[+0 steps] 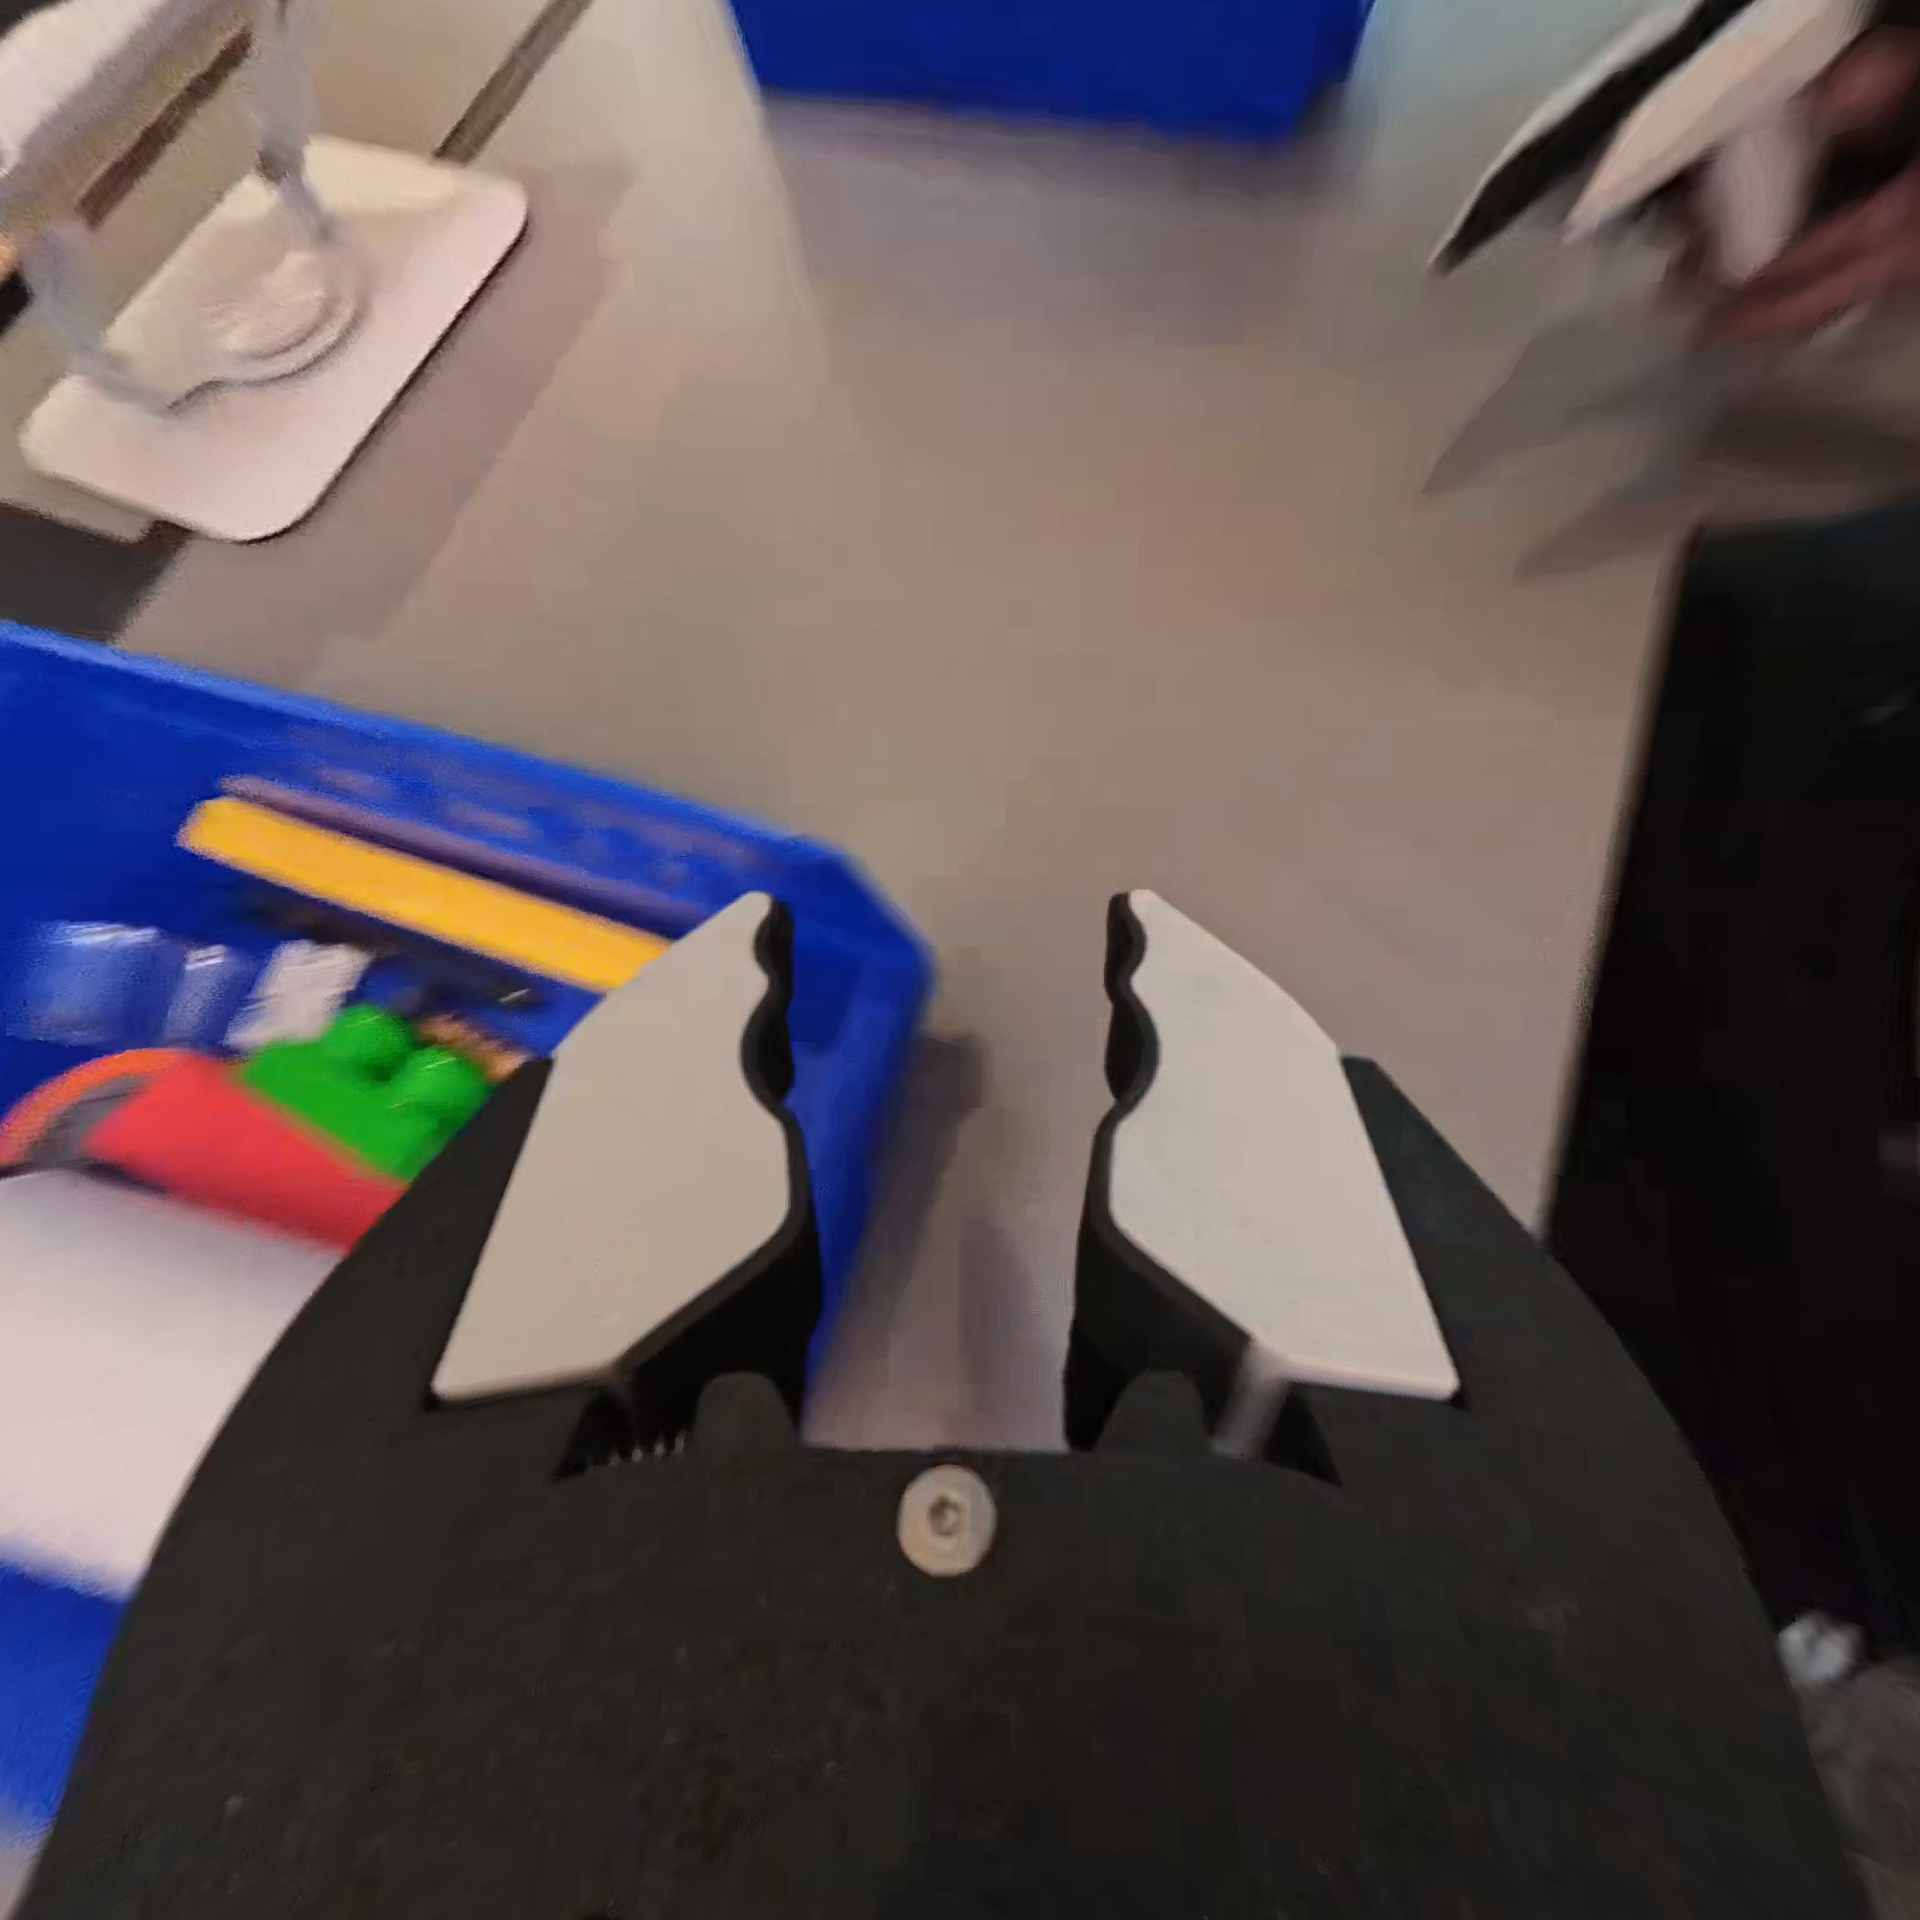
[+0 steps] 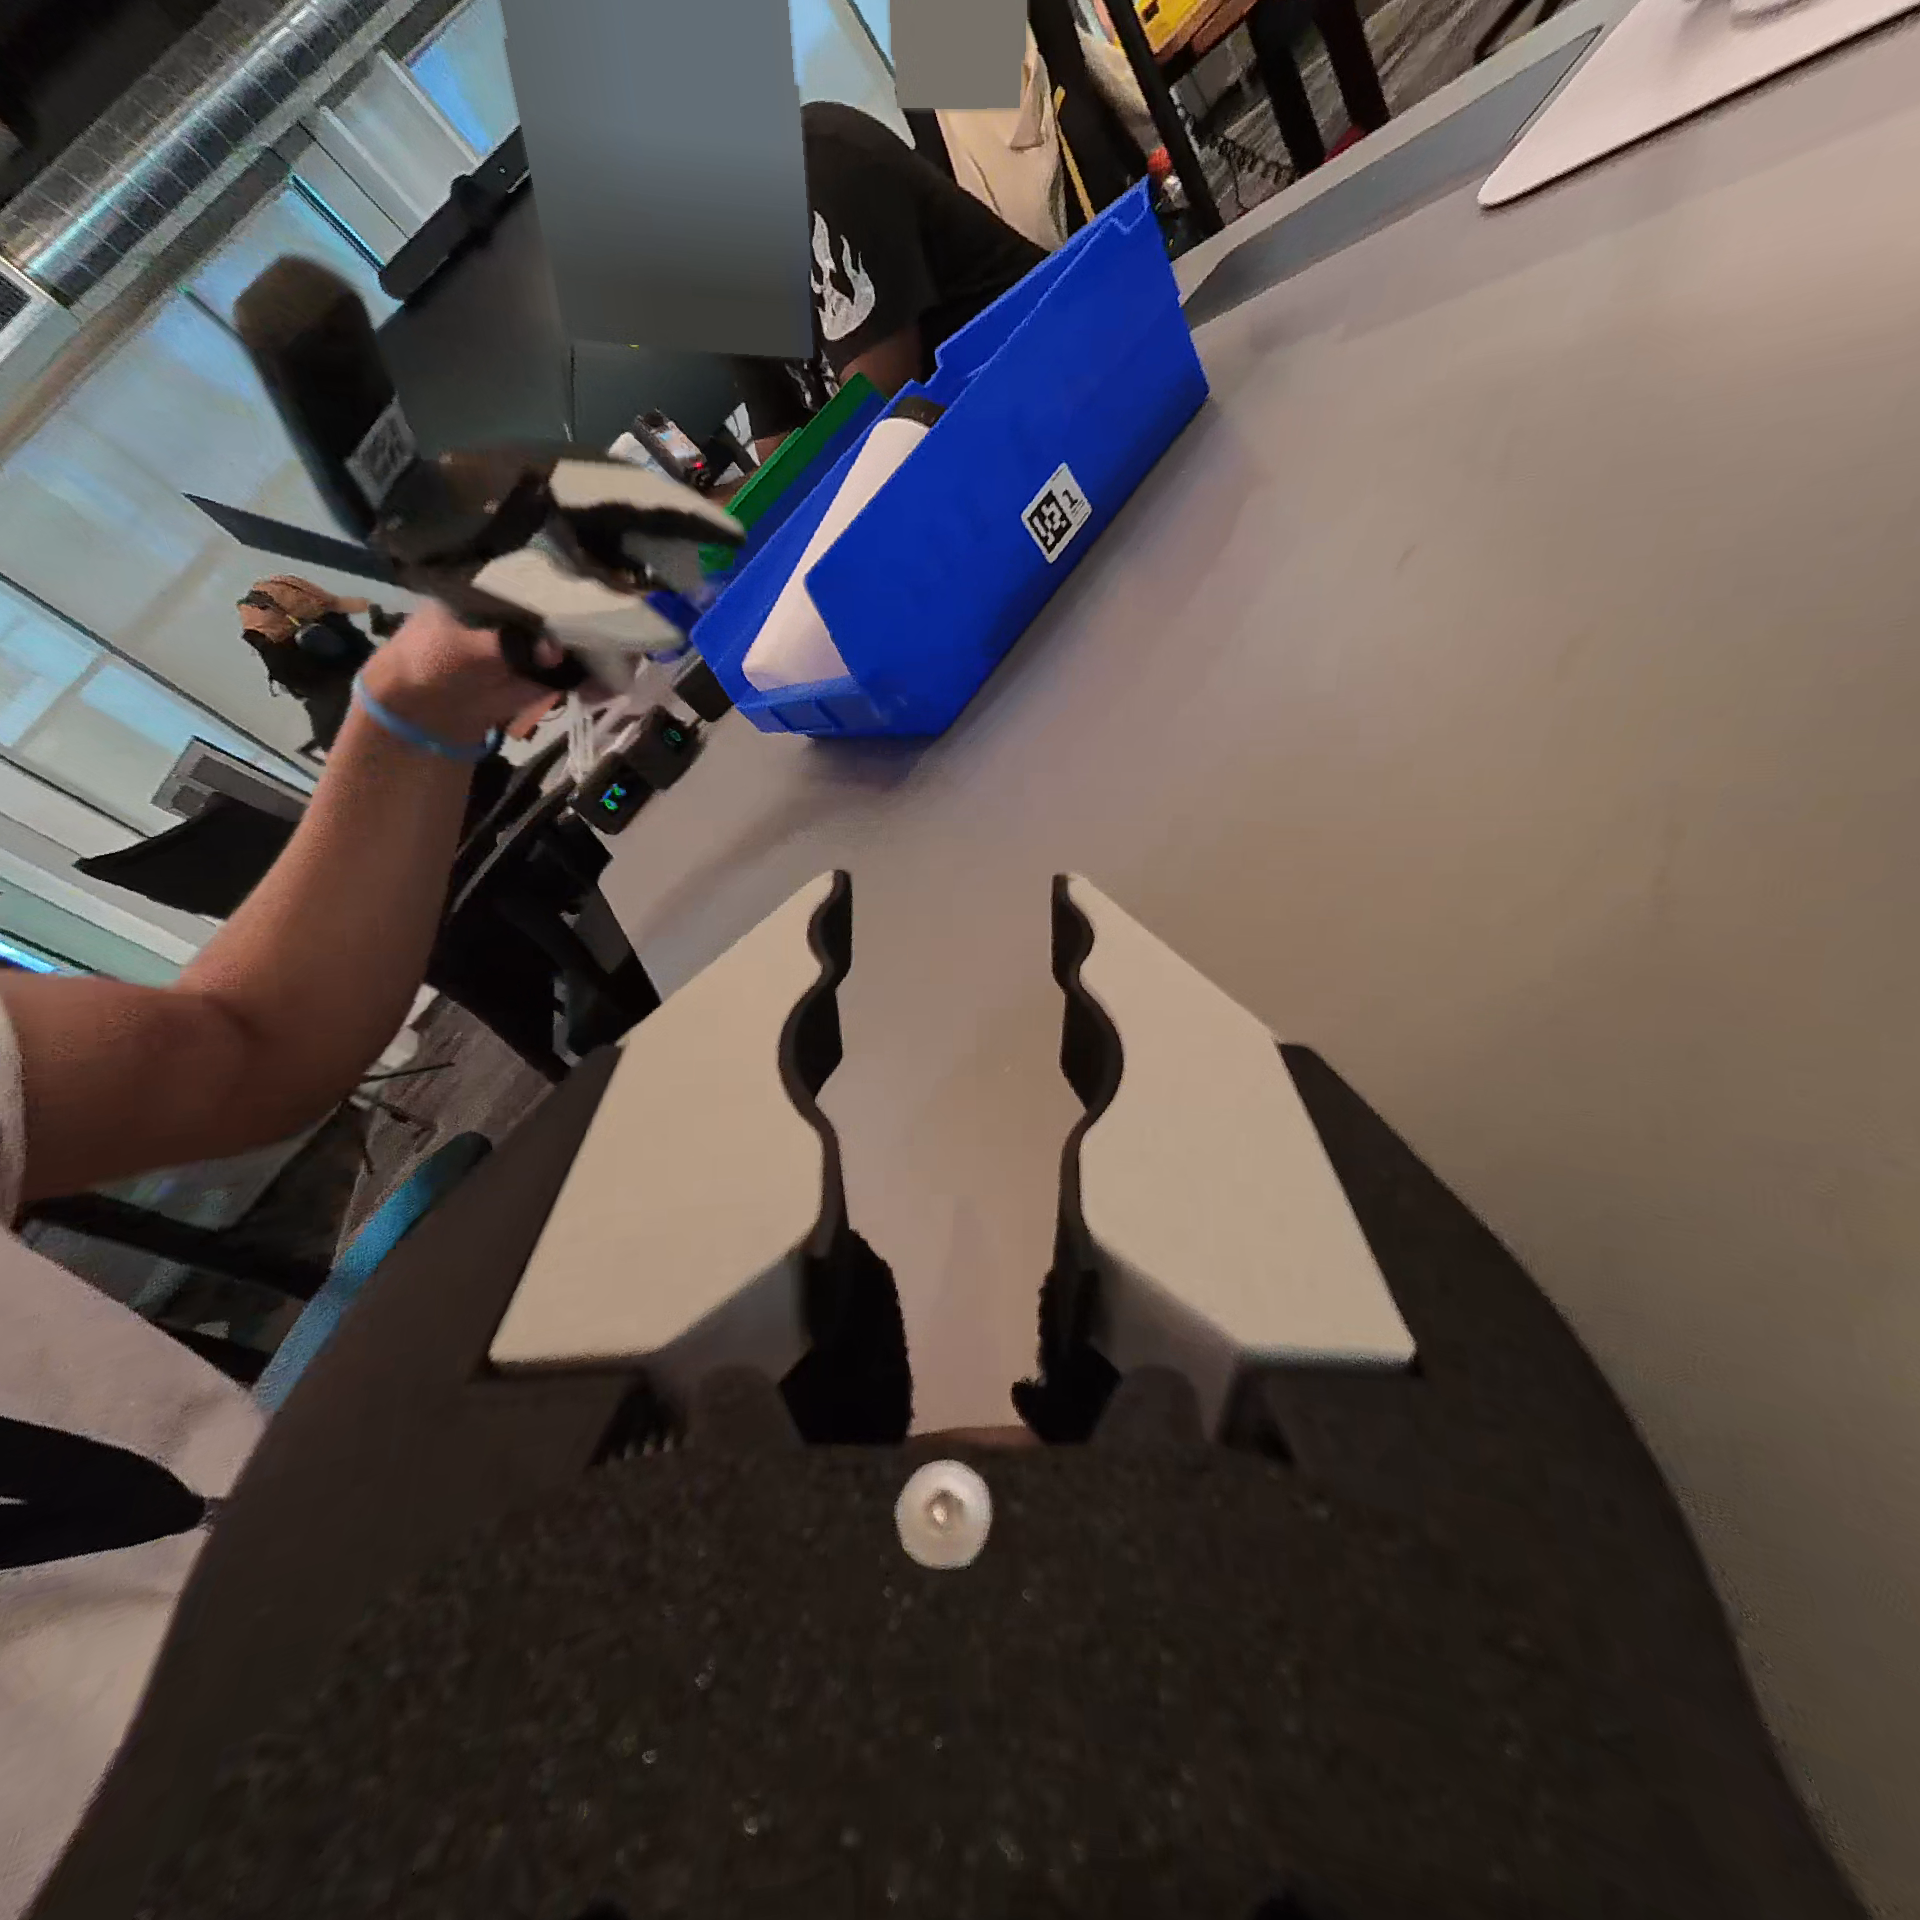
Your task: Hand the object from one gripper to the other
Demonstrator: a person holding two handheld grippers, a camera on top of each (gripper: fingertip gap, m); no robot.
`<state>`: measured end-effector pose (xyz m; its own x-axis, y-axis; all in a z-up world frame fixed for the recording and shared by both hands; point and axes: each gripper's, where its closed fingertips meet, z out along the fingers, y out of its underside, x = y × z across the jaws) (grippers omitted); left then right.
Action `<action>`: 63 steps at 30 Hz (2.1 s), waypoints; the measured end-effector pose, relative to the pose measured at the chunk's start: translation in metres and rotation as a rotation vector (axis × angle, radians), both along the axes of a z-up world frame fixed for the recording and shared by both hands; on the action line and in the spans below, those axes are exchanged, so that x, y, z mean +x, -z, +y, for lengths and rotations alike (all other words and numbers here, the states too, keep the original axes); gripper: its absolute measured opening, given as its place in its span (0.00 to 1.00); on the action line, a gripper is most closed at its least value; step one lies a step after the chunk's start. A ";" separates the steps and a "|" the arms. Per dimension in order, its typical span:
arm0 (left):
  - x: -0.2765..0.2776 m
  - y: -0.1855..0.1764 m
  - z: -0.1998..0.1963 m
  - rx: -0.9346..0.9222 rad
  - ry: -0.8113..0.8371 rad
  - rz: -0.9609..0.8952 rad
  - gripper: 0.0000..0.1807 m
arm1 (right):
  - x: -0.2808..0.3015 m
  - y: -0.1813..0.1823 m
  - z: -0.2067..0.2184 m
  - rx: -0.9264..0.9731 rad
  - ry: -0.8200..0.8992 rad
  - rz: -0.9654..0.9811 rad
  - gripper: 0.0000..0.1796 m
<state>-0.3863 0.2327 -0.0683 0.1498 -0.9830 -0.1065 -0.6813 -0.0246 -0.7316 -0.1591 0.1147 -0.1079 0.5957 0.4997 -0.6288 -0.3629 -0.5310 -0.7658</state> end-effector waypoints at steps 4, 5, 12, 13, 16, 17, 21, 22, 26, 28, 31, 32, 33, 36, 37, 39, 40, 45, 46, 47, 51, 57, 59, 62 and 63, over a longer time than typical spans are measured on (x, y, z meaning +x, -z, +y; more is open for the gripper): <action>-0.023 0.015 0.081 0.070 -0.009 0.298 0.29 | 0.000 0.002 0.002 -0.016 -0.006 0.001 0.21; -0.026 0.023 0.102 0.077 -0.010 0.369 0.29 | 0.002 0.003 0.003 -0.014 0.000 -0.009 0.21; -0.017 0.079 0.178 -0.020 0.098 0.614 0.24 | 0.017 0.006 0.010 -0.028 0.047 0.001 0.21; -0.015 0.084 0.182 -0.037 0.118 0.633 0.22 | 0.019 0.006 0.011 -0.032 0.051 0.009 0.21; -0.016 0.100 0.183 -0.133 0.131 0.707 0.19 | 0.021 0.006 0.013 -0.044 0.056 0.033 0.21; -0.018 0.104 0.185 -0.147 0.126 0.742 0.19 | 0.021 0.007 0.013 -0.048 0.055 0.039 0.21; -0.015 0.108 0.186 -0.189 0.108 0.773 0.17 | 0.015 0.008 0.015 -0.058 0.031 0.051 0.21; -0.014 0.108 0.186 -0.194 0.101 0.774 0.17 | 0.013 0.008 0.015 -0.060 0.022 0.050 0.21; -0.021 0.116 0.186 -0.207 0.089 0.853 0.13 | 0.003 0.010 0.013 -0.067 -0.016 0.041 0.21; -0.021 0.118 0.183 -0.206 0.093 0.869 0.11 | 0.000 0.011 0.011 -0.066 -0.026 0.031 0.21; -0.023 0.121 0.182 -0.174 0.094 0.903 0.08 | 0.000 0.012 0.009 -0.062 -0.026 0.015 0.21; -0.024 0.121 0.182 -0.169 0.090 0.908 0.07 | 0.001 0.011 0.009 -0.061 -0.024 0.015 0.21; -0.024 0.120 0.182 -0.165 0.087 0.908 0.08 | 0.002 0.011 0.009 -0.059 -0.021 0.018 0.21; -0.023 0.113 0.182 -0.119 0.078 0.864 0.08 | 0.005 0.009 0.008 -0.057 -0.009 0.031 0.21; -0.021 0.107 0.181 -0.101 0.073 0.831 0.09 | 0.006 0.008 0.007 -0.056 -0.006 0.033 0.21; -0.018 0.089 0.181 -0.021 0.051 0.761 0.08 | 0.006 0.007 0.006 -0.050 -0.007 0.028 0.21; -0.016 0.078 0.179 0.021 0.045 0.717 0.07 | 0.005 0.008 0.006 -0.047 -0.010 0.022 0.21; -0.009 0.021 0.149 0.243 0.008 0.489 0.07 | -0.008 0.008 0.003 -0.033 -0.049 -0.005 0.21; -0.006 0.011 0.139 0.285 0.010 0.446 0.07 | -0.011 0.008 0.003 -0.029 -0.062 -0.013 0.21; -0.004 0.002 0.129 0.336 0.012 0.407 0.07 | -0.015 0.008 0.004 -0.023 -0.073 -0.025 0.21; 0.015 -0.030 0.088 0.537 0.005 0.311 0.07 | -0.027 0.008 0.013 0.028 -0.117 -0.116 0.21; 0.083 -0.049 0.003 0.561 0.034 0.045 0.07 | -0.055 -0.019 0.045 0.080 -0.285 -0.021 0.21; 0.103 -0.049 -0.022 0.556 0.035 -0.053 0.07 | -0.065 -0.034 0.055 0.040 -0.413 0.082 0.21; 0.127 -0.042 -0.054 0.596 0.058 -0.175 0.07 | -0.075 -0.061 0.057 -0.134 -0.650 0.391 0.22; 0.132 -0.038 -0.062 0.621 0.070 -0.198 0.07 | -0.075 -0.067 0.055 -0.195 -0.720 0.497 0.22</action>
<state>-0.2542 0.1707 -0.0303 0.1628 -0.7559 -0.6341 -0.5170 0.4820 -0.7074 -0.2345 0.1700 -0.0405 -0.1844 0.5045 -0.8435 -0.1571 -0.8623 -0.4814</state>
